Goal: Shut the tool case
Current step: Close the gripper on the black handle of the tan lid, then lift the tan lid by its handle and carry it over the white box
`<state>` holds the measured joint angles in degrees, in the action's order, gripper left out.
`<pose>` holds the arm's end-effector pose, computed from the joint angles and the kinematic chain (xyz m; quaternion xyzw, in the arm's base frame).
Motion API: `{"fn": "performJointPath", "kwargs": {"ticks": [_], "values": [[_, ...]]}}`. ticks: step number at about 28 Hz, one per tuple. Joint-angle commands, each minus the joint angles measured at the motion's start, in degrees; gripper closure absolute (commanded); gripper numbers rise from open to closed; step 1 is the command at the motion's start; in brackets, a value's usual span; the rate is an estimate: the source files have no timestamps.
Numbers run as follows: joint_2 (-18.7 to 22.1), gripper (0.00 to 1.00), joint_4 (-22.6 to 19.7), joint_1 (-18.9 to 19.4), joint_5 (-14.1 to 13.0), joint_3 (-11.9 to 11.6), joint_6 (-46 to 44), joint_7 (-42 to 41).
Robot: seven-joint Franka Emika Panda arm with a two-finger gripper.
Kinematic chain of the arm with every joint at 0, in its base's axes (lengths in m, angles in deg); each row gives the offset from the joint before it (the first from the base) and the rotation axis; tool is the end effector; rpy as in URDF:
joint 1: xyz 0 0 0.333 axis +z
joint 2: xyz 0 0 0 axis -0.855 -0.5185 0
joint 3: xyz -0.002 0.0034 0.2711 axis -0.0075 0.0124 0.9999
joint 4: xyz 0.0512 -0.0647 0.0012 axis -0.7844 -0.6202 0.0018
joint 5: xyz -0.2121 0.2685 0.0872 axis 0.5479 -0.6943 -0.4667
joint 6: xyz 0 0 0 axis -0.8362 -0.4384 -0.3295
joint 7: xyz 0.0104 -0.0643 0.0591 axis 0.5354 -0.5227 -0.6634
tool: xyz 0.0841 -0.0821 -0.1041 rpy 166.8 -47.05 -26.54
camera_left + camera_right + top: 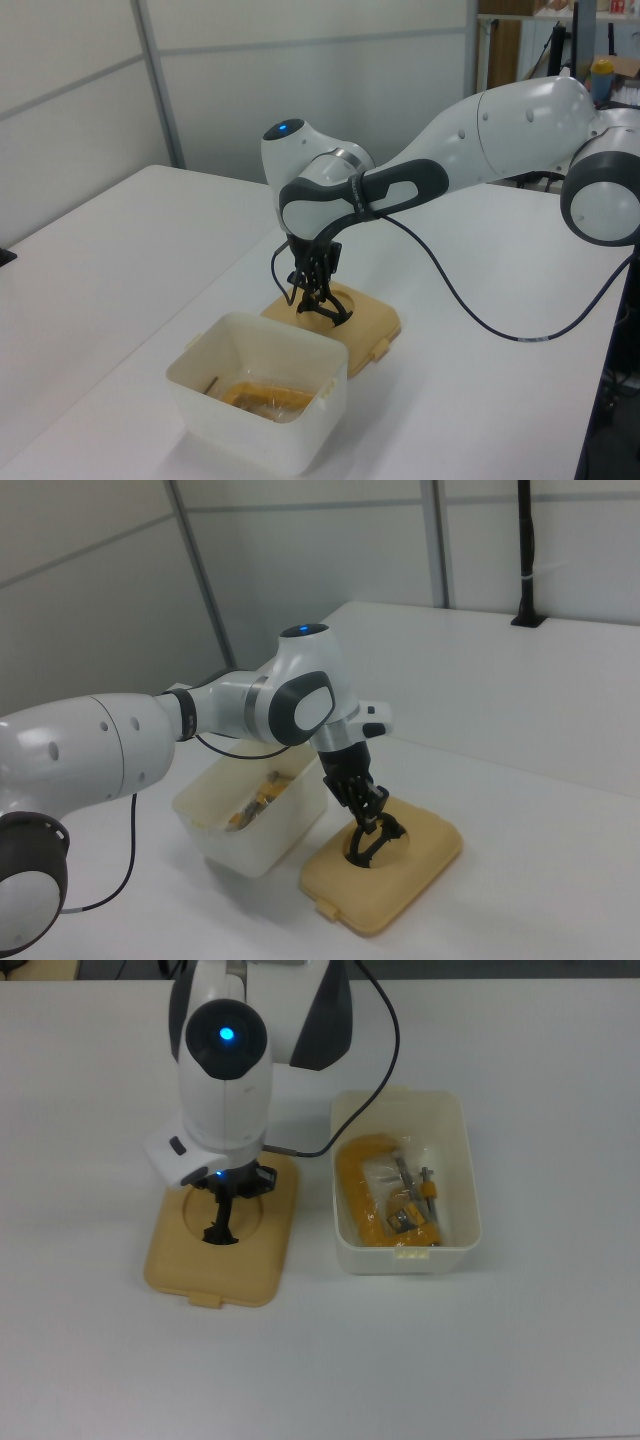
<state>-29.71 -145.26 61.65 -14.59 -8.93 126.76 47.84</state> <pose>0.6374 -0.0006 0.3164 0.9965 -0.0490 -0.0026 0.0680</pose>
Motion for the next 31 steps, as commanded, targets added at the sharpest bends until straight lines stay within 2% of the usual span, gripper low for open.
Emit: {"fn": "performJointPath", "kwargs": {"ticks": [1, 4, 8, 17, 22, 28, 31], "values": [[3.2, 1.0, 1.1, 0.0, -0.5, -1.7, -4.9, -4.3], [4.8, 1.0, 3.2, -0.2, -2.3, -2.5, -10.3, -7.2], [7.1, 1.0, 4.5, -0.2, -3.8, -3.8, -13.2, -7.8], [8.1, 1.0, 7.7, 0.6, -4.1, -3.7, -17.6, -7.2], [8.5, 1.0, 8.8, 0.6, -5.2, -2.7, -18.0, -4.8], [10.0, 1.0, 9.3, 0.5, -5.2, 1.6, -17.9, -2.0], [10.2, 1.0, 10.0, 0.5, -5.2, 2.9, -17.9, -0.8]]}}
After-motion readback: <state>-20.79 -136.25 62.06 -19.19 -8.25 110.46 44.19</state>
